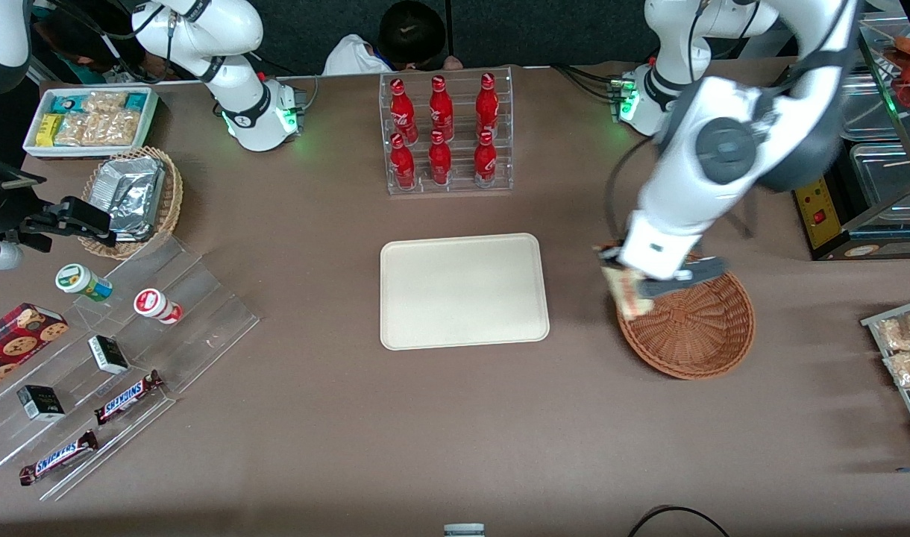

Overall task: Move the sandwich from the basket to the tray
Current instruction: 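Lift the sandwich and carry it with the left gripper over the tray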

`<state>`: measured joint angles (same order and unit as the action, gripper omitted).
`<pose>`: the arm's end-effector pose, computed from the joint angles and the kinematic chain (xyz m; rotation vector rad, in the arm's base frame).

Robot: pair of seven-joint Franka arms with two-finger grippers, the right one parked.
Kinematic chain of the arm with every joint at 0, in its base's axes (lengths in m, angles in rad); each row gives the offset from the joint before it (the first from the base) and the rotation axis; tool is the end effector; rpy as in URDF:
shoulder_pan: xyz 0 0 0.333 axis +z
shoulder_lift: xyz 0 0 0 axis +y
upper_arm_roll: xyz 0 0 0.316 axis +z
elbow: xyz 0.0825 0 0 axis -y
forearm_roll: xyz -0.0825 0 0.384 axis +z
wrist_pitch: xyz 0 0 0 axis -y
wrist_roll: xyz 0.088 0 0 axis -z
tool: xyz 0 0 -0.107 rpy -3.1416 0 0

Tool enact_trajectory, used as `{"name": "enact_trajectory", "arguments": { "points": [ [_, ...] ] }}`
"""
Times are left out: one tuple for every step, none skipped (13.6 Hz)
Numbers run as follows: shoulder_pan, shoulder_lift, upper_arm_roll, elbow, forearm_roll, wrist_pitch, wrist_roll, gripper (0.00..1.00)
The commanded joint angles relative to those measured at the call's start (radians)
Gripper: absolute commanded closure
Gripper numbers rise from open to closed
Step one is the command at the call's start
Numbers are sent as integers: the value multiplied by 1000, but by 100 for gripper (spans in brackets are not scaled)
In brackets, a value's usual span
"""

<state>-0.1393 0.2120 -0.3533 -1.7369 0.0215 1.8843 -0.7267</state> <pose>0.5479 -0.2771 0.4544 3.1046 0.3623 -0.1131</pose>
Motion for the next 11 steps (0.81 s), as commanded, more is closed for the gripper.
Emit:
{"name": "enact_trajectory", "arguments": {
  "points": [
    [6,183,-103,180,32,-21,-19,100],
    [6,228,-139,207,58,-21,-20,100],
    [-14,265,-165,227,73,-18,-22,100],
    [-60,302,-164,247,90,-13,-23,100],
    [-89,340,-164,270,110,10,-39,100],
    [-112,377,-162,275,138,48,-63,100],
    [-131,400,-162,275,175,83,-94,100],
    [-143,424,-164,274,205,107,-121,100],
    [-155,441,-162,274,216,110,-132,100],
    [-170,454,-162,274,219,120,-132,100],
    [-172,464,-162,272,230,148,-131,100]
  ]
}}
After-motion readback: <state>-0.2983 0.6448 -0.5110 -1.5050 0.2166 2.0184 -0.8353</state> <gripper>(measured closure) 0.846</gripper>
